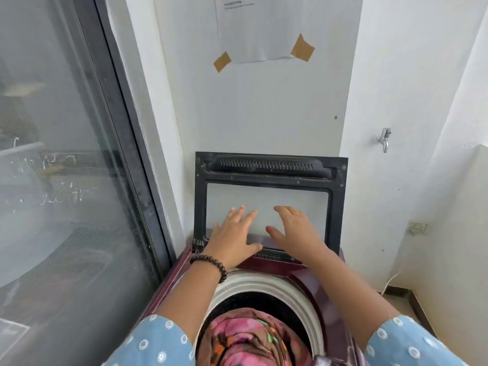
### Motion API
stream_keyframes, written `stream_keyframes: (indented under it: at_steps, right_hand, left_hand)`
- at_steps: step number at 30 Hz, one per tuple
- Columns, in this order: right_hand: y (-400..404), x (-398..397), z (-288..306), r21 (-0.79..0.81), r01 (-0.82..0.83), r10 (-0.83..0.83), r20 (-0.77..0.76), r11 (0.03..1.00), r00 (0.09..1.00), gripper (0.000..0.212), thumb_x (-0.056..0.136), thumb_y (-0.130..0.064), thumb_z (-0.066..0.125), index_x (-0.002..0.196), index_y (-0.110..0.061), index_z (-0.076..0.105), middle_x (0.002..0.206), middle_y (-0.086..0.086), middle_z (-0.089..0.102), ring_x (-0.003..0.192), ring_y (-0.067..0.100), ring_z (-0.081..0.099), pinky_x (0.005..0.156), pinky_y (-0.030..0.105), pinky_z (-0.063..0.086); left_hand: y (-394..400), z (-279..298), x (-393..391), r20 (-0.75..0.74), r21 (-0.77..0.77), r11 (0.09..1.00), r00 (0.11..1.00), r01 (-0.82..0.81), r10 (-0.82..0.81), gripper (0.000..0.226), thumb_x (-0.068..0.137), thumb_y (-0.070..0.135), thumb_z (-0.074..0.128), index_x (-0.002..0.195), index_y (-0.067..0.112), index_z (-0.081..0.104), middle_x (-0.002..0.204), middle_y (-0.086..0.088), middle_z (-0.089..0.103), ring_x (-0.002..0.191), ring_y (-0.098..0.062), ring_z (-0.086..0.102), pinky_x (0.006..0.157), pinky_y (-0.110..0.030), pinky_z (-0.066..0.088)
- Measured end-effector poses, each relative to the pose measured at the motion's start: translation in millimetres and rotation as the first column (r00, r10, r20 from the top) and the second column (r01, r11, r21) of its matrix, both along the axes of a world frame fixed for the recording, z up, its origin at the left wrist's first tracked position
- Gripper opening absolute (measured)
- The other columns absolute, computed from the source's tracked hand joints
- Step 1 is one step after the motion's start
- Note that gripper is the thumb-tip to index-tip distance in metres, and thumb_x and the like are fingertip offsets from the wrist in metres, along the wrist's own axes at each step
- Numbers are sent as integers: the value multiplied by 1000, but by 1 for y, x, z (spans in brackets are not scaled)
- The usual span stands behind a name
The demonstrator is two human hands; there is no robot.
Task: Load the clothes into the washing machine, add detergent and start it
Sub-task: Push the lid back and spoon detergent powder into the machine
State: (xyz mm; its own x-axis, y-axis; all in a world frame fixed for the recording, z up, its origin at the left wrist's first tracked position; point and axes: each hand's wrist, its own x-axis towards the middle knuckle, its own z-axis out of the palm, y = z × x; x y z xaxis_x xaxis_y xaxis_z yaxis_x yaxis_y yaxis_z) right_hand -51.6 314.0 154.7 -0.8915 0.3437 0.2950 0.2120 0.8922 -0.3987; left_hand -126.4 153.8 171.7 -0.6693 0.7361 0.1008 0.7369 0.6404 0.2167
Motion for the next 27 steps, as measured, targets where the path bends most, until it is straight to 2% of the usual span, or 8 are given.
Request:
stream_keyframes:
  at_steps: [4,12,19,24,27]
  right_hand:
    - [5,-46,15,48,65,-65,-9,997,998,59,99,-38,51,148,-8,36,151,9,41,141,27,33,113,42,32]
    - [24,-111,43,231,200,-208,12,952,978,54,101,-36,46,147,-10,35,155,7,35,149,27,20,117,51,24]
    - [37,-149,61,320,246,-260,2,915,966,56,98,-37,50,144,-9,36,154,8,33,147,26,20,117,55,23]
    - [45,-159,65,367,278,-304,13,887,953,65,98,-40,49,151,-9,25,160,10,21,150,27,11,118,58,16]
    - [51,-157,61,390,302,-333,12,870,943,70,97,-42,51,152,-9,23,159,10,22,150,28,12,118,60,16]
  left_hand:
    - [9,15,-54,-49,-15,999,998,33,-34,81,94,45,61,157,24,14,167,-1,3,153,-19,-2,121,-56,11]
    - [50,35,-128,-157,-59,991,979,121,-129,83,95,42,60,158,17,12,167,-2,3,153,-19,-2,122,-56,10]
    - [83,44,-162,-213,-88,985,963,150,-165,84,93,41,63,156,15,14,166,-6,4,154,-22,0,121,-59,12]
    - [92,44,-171,-276,-51,986,947,157,-166,84,93,39,62,157,16,12,166,-8,-3,153,-23,-4,120,-59,11]
    - [91,47,-181,-326,-35,992,936,123,-128,89,92,42,63,157,16,8,166,-8,-8,153,-24,-5,119,-61,10]
